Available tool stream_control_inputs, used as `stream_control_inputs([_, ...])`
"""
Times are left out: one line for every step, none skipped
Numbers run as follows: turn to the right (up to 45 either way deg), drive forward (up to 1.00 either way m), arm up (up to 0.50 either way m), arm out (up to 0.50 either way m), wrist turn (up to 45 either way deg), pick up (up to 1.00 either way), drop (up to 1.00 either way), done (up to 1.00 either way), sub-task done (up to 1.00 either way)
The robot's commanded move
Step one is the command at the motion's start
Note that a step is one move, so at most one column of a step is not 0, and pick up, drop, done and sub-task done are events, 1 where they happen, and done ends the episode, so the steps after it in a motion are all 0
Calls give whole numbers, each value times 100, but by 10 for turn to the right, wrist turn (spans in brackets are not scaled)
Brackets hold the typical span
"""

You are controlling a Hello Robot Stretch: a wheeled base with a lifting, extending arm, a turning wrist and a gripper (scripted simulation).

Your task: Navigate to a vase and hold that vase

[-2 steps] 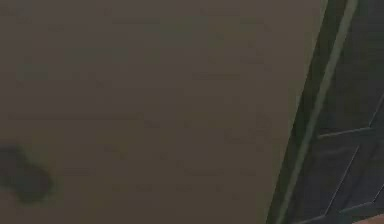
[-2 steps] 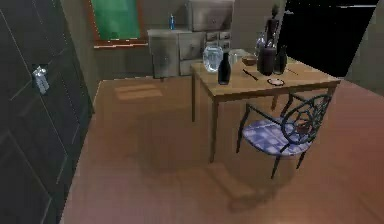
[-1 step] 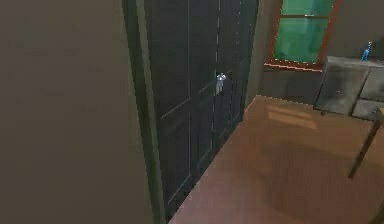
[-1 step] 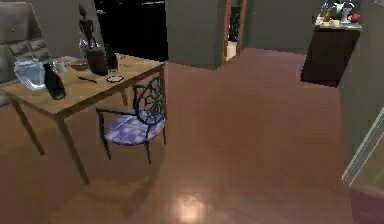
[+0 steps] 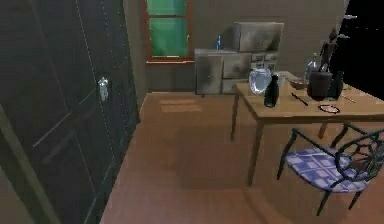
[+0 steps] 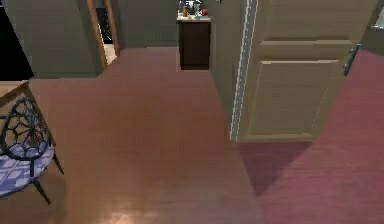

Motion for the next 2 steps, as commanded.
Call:
stream_control_inputs([0, 95, 0, 0, 0, 0, 0, 0, 0])
stream_control_inputs([-450, 0, 0, 0, 0, 0, 0, 0, 0])
